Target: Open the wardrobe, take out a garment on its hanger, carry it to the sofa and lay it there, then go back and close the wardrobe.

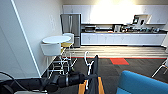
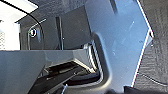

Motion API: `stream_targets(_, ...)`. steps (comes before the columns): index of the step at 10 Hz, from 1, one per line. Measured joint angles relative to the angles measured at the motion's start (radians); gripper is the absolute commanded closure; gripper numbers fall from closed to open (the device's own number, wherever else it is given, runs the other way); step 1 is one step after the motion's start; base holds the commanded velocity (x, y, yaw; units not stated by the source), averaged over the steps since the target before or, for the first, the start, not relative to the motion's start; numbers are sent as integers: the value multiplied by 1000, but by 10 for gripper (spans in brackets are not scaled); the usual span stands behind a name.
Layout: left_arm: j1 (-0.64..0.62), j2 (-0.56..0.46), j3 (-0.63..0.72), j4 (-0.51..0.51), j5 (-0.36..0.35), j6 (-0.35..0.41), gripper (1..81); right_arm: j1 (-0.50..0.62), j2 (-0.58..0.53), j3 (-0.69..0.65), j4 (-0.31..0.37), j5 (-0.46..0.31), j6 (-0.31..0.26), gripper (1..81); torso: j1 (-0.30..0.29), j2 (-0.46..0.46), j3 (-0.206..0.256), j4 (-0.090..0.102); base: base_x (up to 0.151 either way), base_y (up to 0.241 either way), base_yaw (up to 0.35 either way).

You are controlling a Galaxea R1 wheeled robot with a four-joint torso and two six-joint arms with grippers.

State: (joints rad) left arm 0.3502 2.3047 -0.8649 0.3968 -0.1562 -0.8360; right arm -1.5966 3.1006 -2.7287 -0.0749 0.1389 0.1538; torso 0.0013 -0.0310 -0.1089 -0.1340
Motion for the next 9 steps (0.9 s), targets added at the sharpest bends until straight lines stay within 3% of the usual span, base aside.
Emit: stream_targets(9, 0, -19, 37, 21, 1, -1, 811, 1, 0, 0, 0, 0, 0, 10, 0, 0, 0, 0, 0, 0, -317)
